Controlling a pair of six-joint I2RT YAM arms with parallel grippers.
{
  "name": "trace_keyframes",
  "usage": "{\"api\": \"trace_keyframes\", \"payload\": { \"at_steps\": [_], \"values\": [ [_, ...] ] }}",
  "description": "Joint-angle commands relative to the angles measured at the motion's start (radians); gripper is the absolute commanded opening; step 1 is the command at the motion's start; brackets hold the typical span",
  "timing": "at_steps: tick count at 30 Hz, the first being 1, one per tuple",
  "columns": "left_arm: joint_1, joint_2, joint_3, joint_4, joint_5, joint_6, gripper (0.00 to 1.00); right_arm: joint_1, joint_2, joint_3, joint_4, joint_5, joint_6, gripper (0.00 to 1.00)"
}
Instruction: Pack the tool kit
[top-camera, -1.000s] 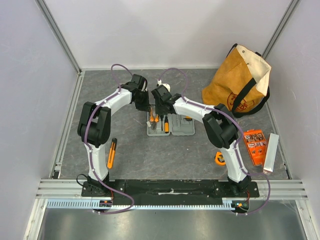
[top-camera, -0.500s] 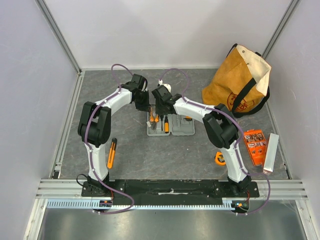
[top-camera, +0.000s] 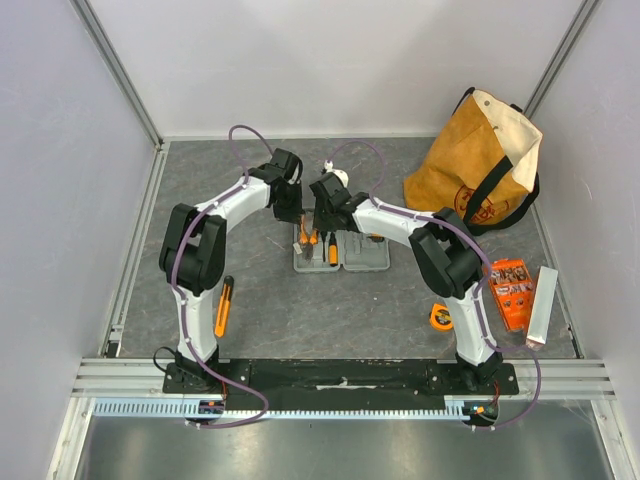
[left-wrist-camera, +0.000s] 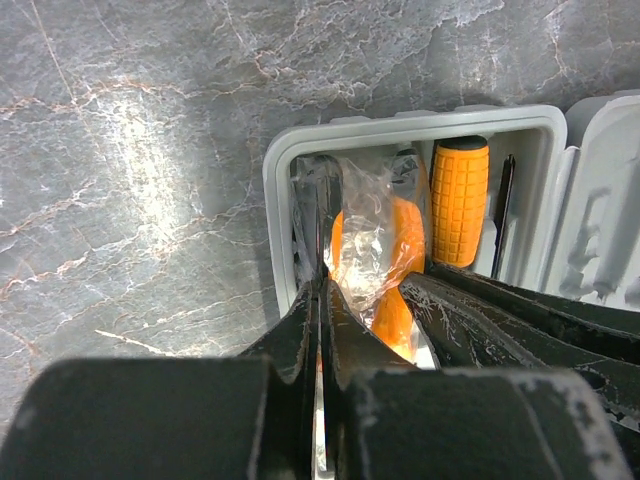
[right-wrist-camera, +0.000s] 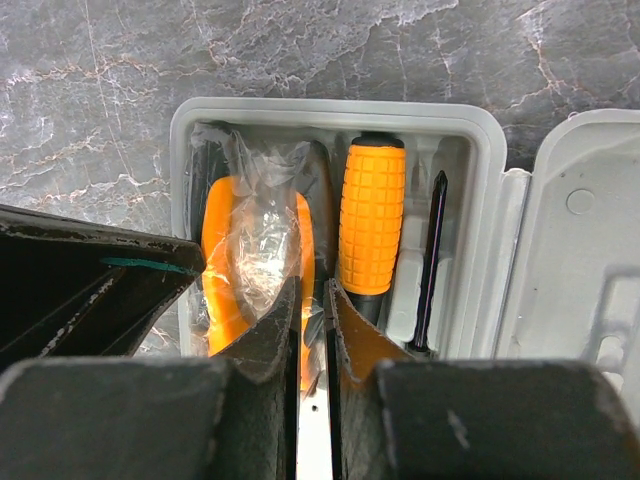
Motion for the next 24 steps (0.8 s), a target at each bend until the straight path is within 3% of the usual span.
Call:
{"api": "trace_keyframes", "payload": {
  "at_steps": [1, 12, 24],
  "values": [
    [-0.117, 0.134, -0.102, -0.123, 0.066, -0.065, 0.02, 0.017, 0.038, -0.053, 0.007, -0.072, 0.029, 0.15],
    [-0.145, 0.234, -0.123, -0.134, 0.084, -0.114, 0.02, 0.015, -0.048, -0.082, 0.028, -0.052, 0.033, 0.24],
    [-0.148, 0.302, -0.126, -0.160, 0.049, -0.095, 0.02, 0.015, -0.042, -0.096, 0.053, -0.089, 0.053, 0.24]
  ]
}}
